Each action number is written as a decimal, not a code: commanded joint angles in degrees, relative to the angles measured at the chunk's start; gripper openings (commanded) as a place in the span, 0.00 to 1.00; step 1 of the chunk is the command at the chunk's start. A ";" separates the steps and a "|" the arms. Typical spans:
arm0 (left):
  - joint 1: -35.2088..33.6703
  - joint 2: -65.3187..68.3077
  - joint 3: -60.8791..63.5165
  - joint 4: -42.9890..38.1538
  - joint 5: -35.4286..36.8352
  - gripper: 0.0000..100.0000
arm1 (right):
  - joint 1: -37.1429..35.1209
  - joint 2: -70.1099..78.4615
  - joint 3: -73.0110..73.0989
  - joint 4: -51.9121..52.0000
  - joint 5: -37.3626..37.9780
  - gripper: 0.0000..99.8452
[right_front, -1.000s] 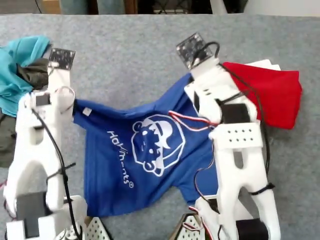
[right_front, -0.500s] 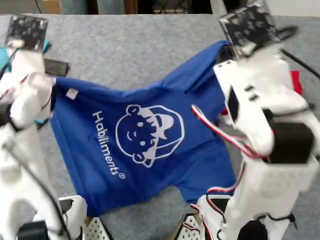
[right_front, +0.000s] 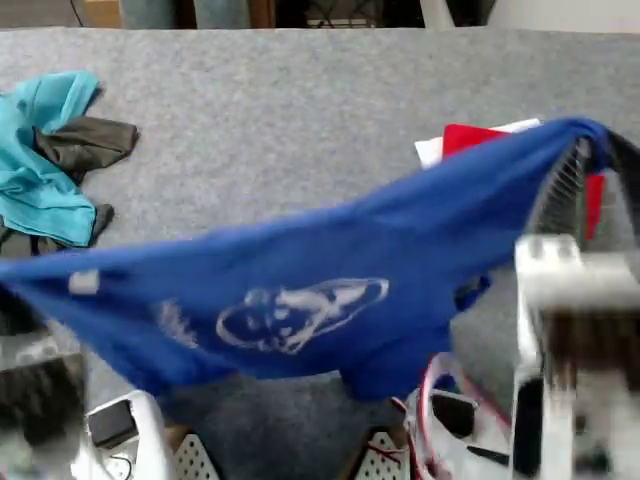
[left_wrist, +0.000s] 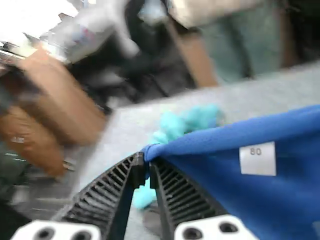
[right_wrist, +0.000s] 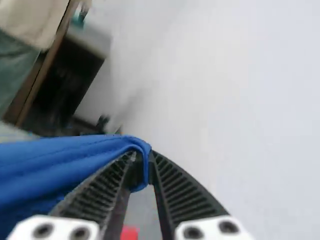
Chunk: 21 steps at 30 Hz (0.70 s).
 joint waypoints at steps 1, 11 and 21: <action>-2.42 -4.22 -1.27 0.00 -0.44 0.03 | 0.70 -0.13 -3.12 -3.25 0.00 0.01; -2.86 -4.40 -7.25 -13.27 6.15 0.03 | 1.05 -0.22 -3.30 -17.85 -4.31 0.01; -2.42 -3.96 -8.84 -7.03 6.15 0.03 | 1.14 -0.04 -1.19 -19.34 -1.05 0.01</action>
